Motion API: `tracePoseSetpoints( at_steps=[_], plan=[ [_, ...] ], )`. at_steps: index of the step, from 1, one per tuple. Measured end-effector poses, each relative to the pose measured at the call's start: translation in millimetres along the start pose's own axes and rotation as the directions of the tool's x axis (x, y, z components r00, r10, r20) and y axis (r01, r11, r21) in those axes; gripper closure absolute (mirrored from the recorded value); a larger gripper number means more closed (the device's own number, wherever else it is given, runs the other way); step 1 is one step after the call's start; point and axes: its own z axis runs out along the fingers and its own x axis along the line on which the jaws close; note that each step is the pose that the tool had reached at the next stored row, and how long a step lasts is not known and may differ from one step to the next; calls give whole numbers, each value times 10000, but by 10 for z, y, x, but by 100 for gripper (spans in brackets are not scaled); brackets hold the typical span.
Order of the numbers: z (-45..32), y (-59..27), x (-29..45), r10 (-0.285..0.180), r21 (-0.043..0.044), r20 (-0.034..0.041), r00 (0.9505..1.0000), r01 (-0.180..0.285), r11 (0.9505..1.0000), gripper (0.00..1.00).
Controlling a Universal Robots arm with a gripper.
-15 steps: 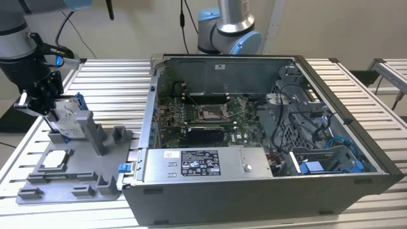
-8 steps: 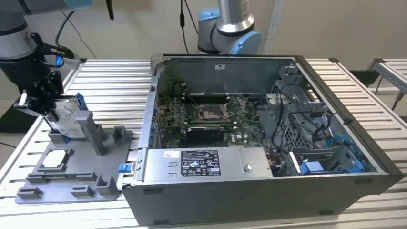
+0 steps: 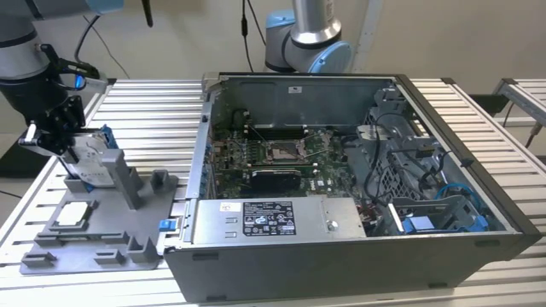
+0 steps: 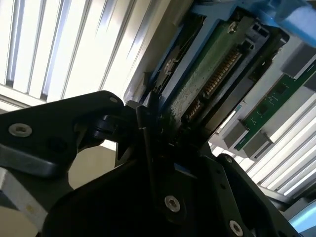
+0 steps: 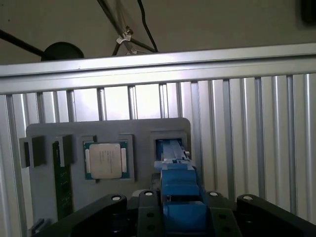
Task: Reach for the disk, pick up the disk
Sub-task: 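Pick up the disk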
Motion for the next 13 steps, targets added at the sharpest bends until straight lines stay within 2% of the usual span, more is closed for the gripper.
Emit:
tracePoseSetpoints(
  at_steps=[1, 2, 5, 13],
  plan=[
    [-1, 0, 0, -2, -6, 47, 10000, 2, 10000, 100],
    [-1, 0, -1, -1, -5, 49, 10000, 1, 10000, 100],
    [0, 0, -1, 2, 1, 8, 10000, -2, 10000, 100],
    [-2, 0, -1, 1, -1, 0, 10000, -1, 10000, 100]
  ],
)
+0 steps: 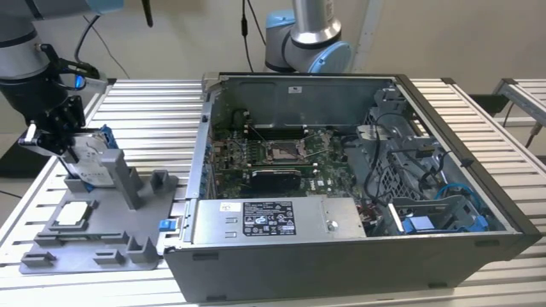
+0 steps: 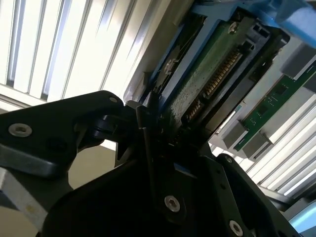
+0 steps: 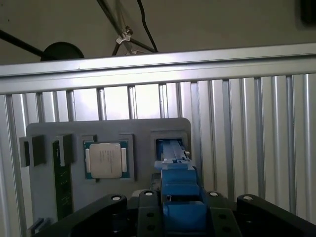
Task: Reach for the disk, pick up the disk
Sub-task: 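Pick up the disk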
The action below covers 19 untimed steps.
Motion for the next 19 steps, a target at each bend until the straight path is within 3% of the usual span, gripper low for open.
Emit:
tracePoseSetpoints(
  at_steps=[11, 13, 19],
  plan=[
    [0, 0, -2, 1, 2, -16, 10000, -1, 10000, 100],
    [-1, 0, -1, -2, -4, 35, 10000, 2, 10000, 100],
    [0, 0, -1, -1, -3, 46, 10000, 1, 10000, 100]
  ],
)
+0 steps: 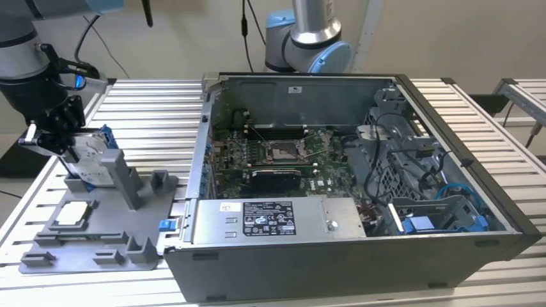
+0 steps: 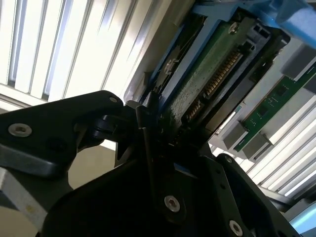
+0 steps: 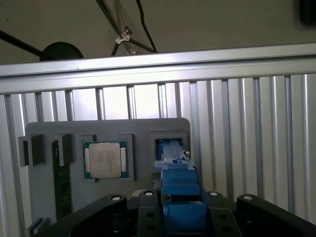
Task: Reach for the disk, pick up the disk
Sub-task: 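Pick up the disk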
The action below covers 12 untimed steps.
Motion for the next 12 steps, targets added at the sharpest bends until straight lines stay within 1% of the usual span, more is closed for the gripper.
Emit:
tracePoseSetpoints(
  at_steps=[4, 7, 12],
  plan=[
    [-3, 1, 0, 0, 2, 3, 10000, 0, 10000, 100],
    [-19, 1, 0, 2, 0, 3, 10000, -2, 10000, 100],
    [-92, 2, -1, 4, 1, 3, 10000, -4, 10000, 100]
  ],
)
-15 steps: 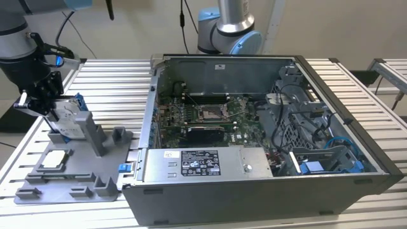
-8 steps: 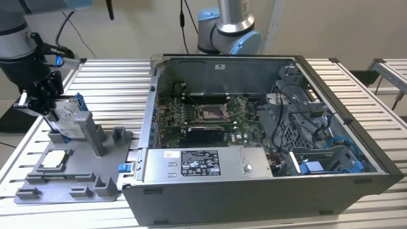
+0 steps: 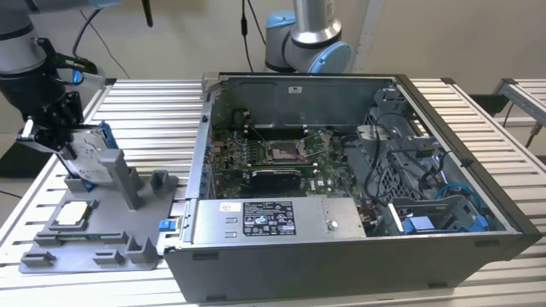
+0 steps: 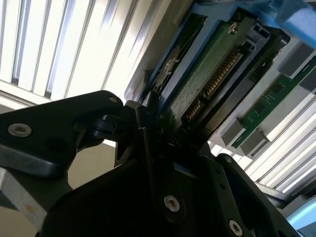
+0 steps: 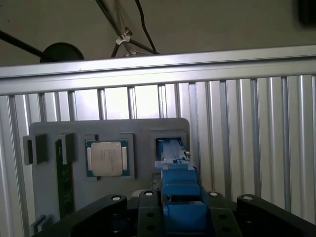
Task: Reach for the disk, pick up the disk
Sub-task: 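Pick up the disk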
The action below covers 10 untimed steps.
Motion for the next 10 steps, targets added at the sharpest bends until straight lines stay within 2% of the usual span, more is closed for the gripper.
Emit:
tracePoseSetpoints(
  at_steps=[10],
  plan=[
    [-231, 3, -1, 0, -1, -1, 10000, 0, 10000, 100]
  ],
)
